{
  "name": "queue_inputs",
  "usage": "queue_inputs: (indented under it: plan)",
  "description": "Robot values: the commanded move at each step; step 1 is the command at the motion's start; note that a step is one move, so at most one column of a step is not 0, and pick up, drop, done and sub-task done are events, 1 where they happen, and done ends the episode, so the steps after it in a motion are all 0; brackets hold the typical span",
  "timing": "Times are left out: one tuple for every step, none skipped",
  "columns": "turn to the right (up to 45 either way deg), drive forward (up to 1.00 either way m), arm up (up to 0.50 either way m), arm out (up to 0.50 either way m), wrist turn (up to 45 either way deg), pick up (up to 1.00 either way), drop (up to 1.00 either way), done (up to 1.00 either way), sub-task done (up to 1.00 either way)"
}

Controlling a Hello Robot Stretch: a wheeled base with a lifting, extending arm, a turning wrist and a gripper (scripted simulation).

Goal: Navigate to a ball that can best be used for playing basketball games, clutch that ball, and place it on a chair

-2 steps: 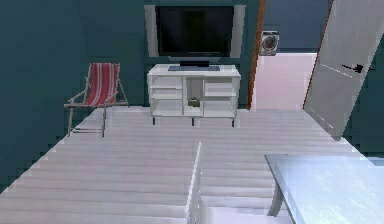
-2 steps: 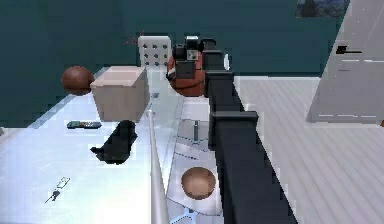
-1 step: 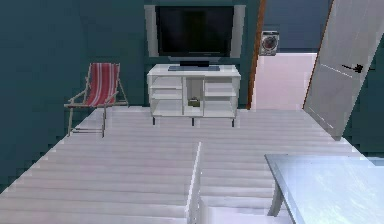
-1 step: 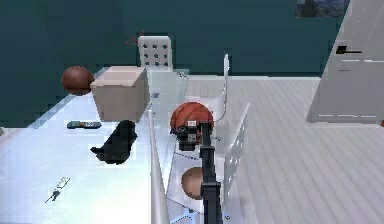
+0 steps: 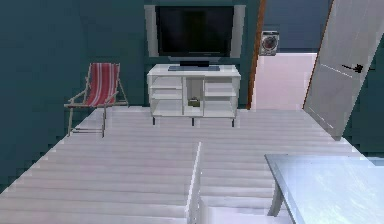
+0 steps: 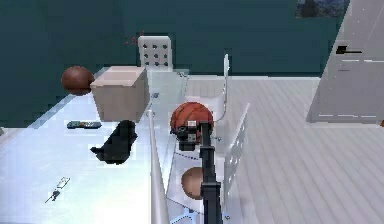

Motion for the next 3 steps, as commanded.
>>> queue_inputs:
  plan:
    - [0.0, 0.0, 0.0, 0.0, 0.0, 0.0, 1.0, 0.0, 0.0]
    - [0.0, 0.0, 0.1, 0.0, 0.0, 0.0, 0.0, 0.0, 0.0]
    - [0.0, 0.0, 0.0, -0.08, 0.0, 0.0, 0.0, 0.0, 0.0]
